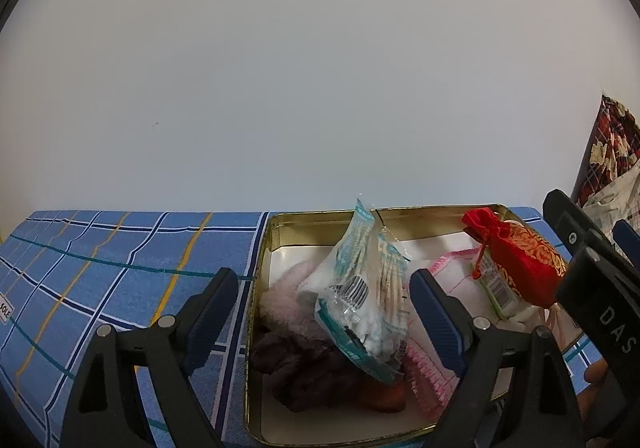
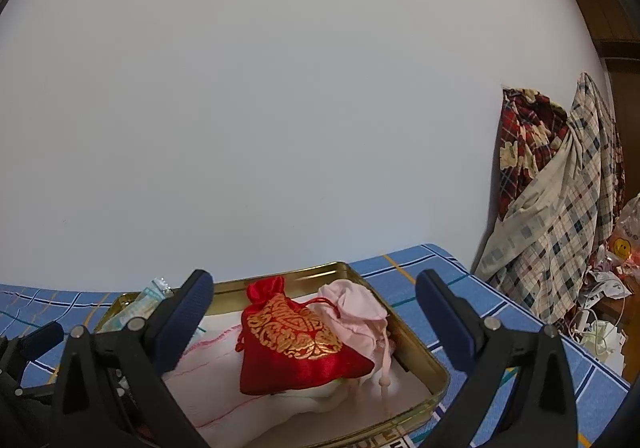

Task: Organize soft objects

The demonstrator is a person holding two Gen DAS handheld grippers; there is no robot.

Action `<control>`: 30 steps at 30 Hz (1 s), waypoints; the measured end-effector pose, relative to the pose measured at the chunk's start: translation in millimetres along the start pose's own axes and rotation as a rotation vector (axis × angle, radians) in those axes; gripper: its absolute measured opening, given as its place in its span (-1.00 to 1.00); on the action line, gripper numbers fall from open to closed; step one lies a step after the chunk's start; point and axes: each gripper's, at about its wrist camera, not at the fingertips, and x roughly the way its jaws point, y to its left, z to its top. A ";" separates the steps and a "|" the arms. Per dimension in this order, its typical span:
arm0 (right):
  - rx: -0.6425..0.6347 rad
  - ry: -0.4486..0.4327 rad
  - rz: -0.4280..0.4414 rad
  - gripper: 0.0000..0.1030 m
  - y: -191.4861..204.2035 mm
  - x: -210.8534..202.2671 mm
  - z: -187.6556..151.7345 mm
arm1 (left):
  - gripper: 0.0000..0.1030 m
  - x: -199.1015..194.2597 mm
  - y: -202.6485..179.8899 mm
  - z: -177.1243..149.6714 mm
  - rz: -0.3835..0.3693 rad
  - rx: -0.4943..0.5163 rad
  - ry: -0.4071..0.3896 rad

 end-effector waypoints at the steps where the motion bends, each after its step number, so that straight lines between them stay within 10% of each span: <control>1: 0.001 -0.004 -0.004 1.00 -0.1 -0.7 0.1 | 0.73 -0.2 0.2 -0.3 0.003 -0.003 -0.002; 30: 0.004 -0.202 -0.048 1.00 -6.5 -71.7 0.0 | 0.76 -53.7 8.8 -21.0 0.006 0.015 -0.128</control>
